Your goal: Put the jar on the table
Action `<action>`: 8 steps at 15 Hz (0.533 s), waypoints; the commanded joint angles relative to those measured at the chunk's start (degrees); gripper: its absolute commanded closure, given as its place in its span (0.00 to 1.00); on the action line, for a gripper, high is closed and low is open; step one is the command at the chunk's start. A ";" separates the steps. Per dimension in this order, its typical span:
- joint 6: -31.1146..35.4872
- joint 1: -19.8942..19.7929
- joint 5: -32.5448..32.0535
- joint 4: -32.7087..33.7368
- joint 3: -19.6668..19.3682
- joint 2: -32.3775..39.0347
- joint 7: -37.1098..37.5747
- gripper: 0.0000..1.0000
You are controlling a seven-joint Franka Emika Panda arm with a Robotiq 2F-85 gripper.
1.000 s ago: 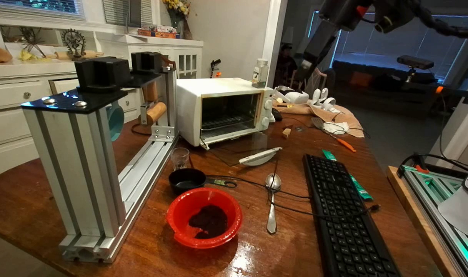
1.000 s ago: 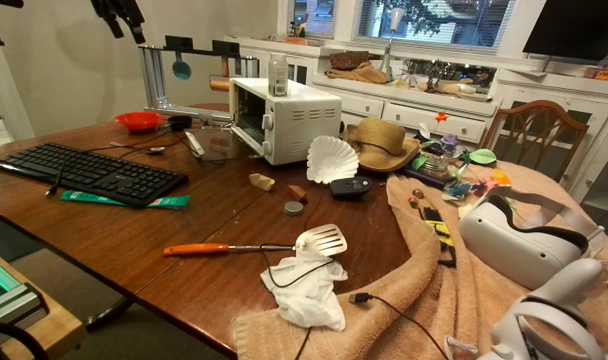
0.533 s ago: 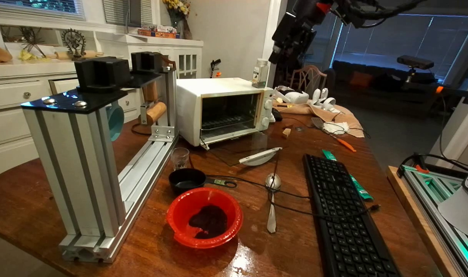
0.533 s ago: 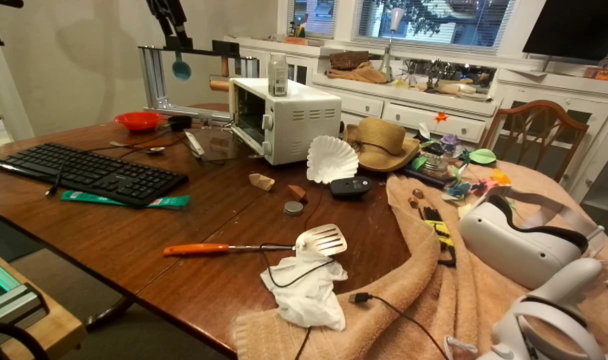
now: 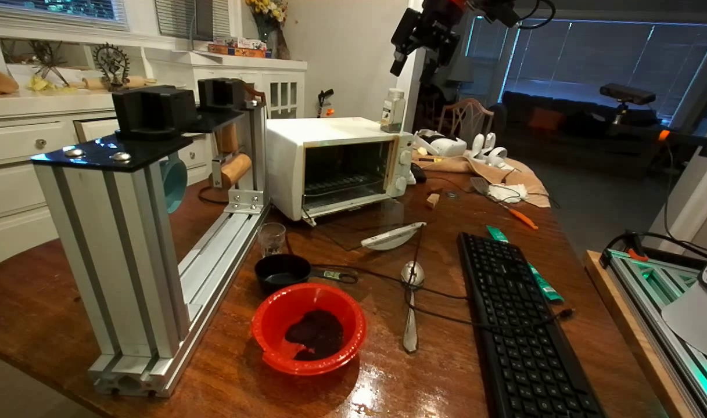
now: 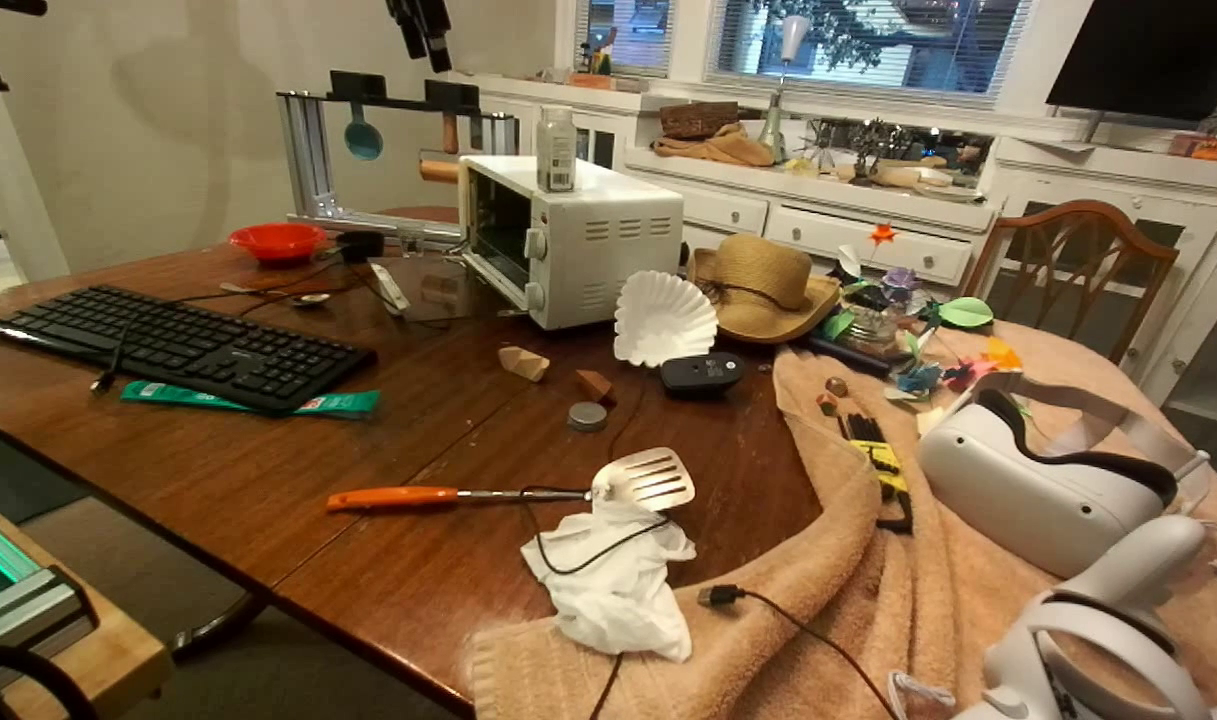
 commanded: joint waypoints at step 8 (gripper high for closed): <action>-0.16 0.62 0.11 5.95 -1.66 5.34 2.51 0.00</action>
